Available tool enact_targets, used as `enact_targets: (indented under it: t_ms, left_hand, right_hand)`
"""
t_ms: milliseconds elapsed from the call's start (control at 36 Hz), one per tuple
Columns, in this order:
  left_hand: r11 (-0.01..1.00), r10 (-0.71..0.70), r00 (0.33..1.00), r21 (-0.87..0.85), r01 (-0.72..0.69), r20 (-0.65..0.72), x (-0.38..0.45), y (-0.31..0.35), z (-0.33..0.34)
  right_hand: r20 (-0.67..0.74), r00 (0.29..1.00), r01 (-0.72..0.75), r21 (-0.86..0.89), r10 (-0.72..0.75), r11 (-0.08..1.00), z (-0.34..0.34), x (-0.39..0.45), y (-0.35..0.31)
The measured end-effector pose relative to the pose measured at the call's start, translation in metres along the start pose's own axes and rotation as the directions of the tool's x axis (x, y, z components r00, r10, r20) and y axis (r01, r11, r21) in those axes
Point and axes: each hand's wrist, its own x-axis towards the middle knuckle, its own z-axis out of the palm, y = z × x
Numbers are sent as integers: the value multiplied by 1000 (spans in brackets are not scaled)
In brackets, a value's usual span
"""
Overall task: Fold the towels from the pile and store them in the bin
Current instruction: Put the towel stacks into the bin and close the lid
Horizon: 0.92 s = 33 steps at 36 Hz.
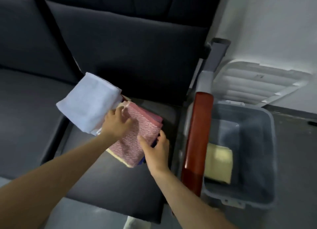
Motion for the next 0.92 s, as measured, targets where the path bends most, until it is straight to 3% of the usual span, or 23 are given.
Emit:
enact_targets:
  t_ms: [111, 194, 306, 417, 639, 917]
  left_hand:
    - [996, -65, 985, 63, 55, 158, 28, -35, -10]
    - [996, -87, 969, 32, 82, 231, 46, -43, -14]
    - [994, -105, 934, -4, 113, 343, 58, -51, -12]
    - [987, -133, 927, -39, 156, 350, 70, -58, -6]
    - [969, -107, 926, -170, 179, 362, 66, -67, 21]
    - [890, -85, 764, -297, 347, 640, 86, -69, 13]
  right_hand:
    - [-83, 962, -263, -39, 259, 964, 43, 22, 0]
    - [-60, 928, -361, 101, 368, 927, 58, 48, 11]
    - [37, 937, -347, 219, 348, 912, 61, 62, 25]
    - [194, 942, -326, 330, 275, 886, 52, 69, 29]
    - [265, 919, -374, 353, 292, 857, 44, 79, 48]
    - [464, 832, -504, 404, 304, 763, 30, 91, 61]
